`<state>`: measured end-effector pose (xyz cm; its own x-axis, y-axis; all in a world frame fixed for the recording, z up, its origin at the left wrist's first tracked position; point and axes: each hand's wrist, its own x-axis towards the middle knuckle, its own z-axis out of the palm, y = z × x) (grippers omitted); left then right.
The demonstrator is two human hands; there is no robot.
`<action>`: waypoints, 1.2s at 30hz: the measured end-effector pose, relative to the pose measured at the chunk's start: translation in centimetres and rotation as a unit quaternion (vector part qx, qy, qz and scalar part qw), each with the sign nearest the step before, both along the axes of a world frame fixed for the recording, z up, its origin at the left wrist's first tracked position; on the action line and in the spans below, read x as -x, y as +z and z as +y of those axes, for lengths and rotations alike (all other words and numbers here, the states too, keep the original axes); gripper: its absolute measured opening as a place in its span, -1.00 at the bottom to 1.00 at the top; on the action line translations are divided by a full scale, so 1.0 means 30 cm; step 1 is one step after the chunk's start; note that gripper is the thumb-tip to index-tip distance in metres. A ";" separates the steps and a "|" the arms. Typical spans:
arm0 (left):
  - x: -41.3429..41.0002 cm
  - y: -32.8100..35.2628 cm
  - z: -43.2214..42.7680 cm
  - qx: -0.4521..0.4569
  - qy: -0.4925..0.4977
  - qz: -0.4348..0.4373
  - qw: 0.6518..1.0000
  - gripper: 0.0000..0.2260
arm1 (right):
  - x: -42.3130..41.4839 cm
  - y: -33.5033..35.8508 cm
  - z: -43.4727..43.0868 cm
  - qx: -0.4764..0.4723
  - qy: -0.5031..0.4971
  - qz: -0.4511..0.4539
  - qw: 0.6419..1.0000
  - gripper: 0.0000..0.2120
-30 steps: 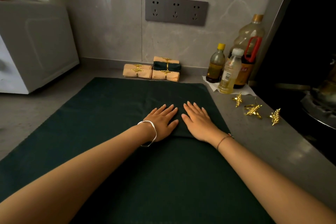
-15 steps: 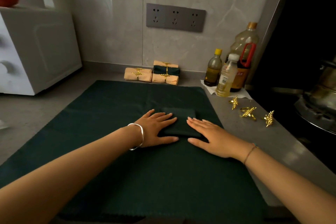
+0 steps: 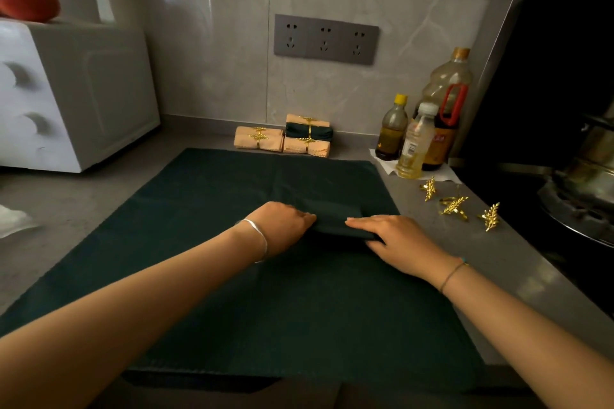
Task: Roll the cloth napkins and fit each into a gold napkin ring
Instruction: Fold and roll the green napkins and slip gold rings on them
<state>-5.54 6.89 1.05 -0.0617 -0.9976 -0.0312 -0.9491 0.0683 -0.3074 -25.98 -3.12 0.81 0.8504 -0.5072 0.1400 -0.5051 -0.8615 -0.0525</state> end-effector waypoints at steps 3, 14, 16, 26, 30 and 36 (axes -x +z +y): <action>0.026 -0.007 0.082 0.016 -0.045 -0.009 0.999 -0.51 | 0.057 -0.003 0.055 0.016 0.030 -0.002 0.999 -0.52; -0.015 -0.054 0.187 0.103 -0.059 0.208 0.971 -0.67 | 0.118 -0.090 0.072 -0.089 0.070 -0.148 0.983 -0.59; -0.039 -0.057 0.186 0.133 -0.048 0.257 0.956 -0.75 | 0.108 -0.086 0.069 -0.127 0.042 -0.196 0.971 -0.67; -0.057 -0.058 0.118 0.101 0.108 0.525 0.838 -0.90 | 0.040 -0.085 0.027 -0.315 -0.141 -0.316 0.884 -0.79; -0.072 -0.037 0.069 0.054 0.164 0.589 0.789 -0.91 | 0.016 -0.075 0.022 -0.340 -0.171 -0.311 0.871 -0.78; -0.062 -0.021 -0.014 0.096 0.084 0.496 0.859 -0.53 | -0.002 -0.033 0.015 -0.369 -0.202 -0.263 0.868 -0.84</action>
<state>-3.67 6.48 0.40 0.1828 -0.9759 0.1195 -0.7418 -0.0571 0.6682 -25.94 -2.68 -0.18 0.4982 -0.8663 -0.0348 -0.4971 -0.2525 -0.8302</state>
